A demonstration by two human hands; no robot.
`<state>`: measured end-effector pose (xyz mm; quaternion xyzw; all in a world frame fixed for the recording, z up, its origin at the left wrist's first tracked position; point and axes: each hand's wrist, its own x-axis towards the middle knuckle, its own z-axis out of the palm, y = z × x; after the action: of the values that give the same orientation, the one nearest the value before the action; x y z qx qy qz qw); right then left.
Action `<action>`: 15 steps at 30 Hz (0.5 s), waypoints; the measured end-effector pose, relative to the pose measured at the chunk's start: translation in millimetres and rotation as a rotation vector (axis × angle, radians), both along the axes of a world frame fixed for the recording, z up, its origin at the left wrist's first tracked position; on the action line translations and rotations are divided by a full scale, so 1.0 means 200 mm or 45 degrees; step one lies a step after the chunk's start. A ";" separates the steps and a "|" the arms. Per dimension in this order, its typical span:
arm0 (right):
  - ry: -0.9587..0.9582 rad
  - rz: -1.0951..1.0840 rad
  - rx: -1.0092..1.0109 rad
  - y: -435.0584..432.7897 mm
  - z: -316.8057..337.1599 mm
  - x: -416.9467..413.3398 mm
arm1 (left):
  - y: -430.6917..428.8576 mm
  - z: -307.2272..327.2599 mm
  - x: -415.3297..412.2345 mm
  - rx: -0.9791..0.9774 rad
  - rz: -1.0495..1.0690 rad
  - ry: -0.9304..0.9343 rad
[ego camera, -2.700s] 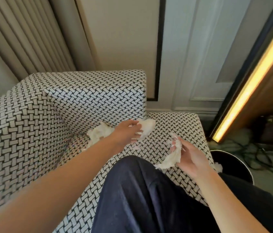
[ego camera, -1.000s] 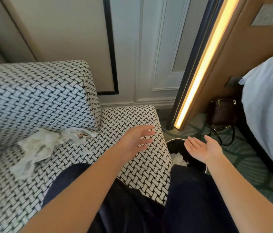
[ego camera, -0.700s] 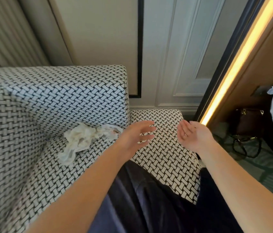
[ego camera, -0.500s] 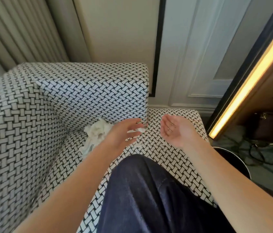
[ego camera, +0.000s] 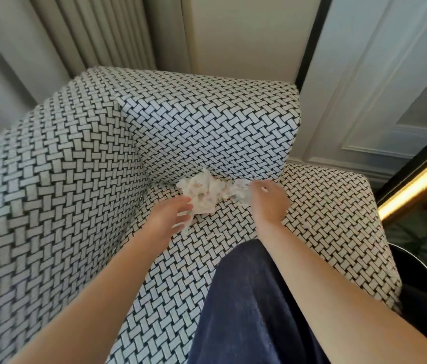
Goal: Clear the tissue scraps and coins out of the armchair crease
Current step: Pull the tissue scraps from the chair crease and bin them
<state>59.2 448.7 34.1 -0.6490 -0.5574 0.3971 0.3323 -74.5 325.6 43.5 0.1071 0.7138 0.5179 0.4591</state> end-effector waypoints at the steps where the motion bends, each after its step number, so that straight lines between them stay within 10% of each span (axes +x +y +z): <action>1: -0.059 0.042 0.064 -0.01 0.00 0.00 | -0.01 -0.02 0.00 -0.010 0.019 -0.006; 15: -0.428 0.424 0.000 -0.04 -0.03 0.07 | -0.04 -0.10 0.07 -0.020 -0.009 0.199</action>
<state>73.7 441.3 27.4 -0.6051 -0.7044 0.3327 0.1646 -60.7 317.5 23.4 0.1461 0.7511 0.5008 0.4046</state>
